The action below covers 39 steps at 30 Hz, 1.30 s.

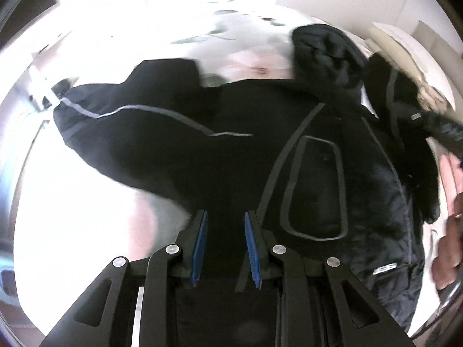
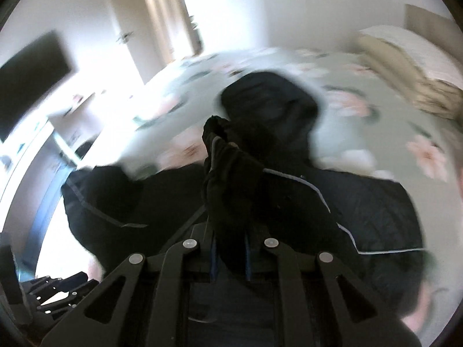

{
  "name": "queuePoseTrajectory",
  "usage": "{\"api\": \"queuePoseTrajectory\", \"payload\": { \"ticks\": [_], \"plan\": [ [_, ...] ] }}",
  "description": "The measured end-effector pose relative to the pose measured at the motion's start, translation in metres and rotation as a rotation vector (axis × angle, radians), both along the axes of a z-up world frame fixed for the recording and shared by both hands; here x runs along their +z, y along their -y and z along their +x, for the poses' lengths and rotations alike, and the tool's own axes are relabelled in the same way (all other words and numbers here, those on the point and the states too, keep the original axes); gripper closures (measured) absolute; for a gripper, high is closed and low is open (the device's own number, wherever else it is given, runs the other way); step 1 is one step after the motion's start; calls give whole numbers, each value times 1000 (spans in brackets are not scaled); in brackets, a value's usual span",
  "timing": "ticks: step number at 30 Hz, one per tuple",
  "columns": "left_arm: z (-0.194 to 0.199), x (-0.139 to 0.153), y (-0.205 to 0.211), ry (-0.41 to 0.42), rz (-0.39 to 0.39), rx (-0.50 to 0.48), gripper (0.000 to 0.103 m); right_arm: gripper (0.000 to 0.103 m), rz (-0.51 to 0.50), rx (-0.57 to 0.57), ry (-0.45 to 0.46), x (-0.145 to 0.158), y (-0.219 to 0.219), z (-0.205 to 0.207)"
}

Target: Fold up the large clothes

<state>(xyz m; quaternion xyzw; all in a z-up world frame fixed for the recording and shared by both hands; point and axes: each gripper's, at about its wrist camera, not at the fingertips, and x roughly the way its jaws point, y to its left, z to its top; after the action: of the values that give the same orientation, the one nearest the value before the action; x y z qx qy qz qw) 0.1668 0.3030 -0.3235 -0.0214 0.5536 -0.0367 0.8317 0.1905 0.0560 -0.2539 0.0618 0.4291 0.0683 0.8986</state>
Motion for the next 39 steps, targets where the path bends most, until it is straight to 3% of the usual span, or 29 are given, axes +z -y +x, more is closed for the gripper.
{"api": "queuePoseTrajectory", "payload": {
  "ticks": [4, 7, 10, 12, 16, 19, 23, 26, 29, 32, 39],
  "plan": [
    [2, -11, -32, -18, -3, 33, 76, 87, -26, 60, -135, -63, -71, 22],
    [4, -18, -48, -33, -15, 43, 76, 76, -71, 75, -237, -110, -92, 27],
    [7, -27, -56, -48, -26, 42, 76, 41, -77, 142, -324, -139, -109, 25],
    [11, -30, -58, -50, -41, 37, 76, 39, -56, 183, -298, -126, -112, 15],
    [24, -27, -47, -39, -83, -10, 76, 39, 56, 165, -215, -74, -70, -8],
    [37, -21, -18, -25, -138, -94, 76, 39, -12, 8, -173, -55, -6, -19],
    [62, -21, 42, -9, -236, -229, 75, 39, -75, -211, -256, -72, 84, -23],
    [85, -34, 94, -4, -287, -335, 75, 39, -106, -289, -306, -98, 119, -24],
    [108, -69, 124, -89, -280, -357, 75, 40, -112, -299, -389, -134, 129, -21],
    [121, -113, 134, -178, -198, -369, 76, 40, -155, -280, -419, -155, 126, -20],
    [120, -98, 122, -162, -272, -350, 76, 39, -155, -281, -446, -158, 127, -12]
  ]
}}
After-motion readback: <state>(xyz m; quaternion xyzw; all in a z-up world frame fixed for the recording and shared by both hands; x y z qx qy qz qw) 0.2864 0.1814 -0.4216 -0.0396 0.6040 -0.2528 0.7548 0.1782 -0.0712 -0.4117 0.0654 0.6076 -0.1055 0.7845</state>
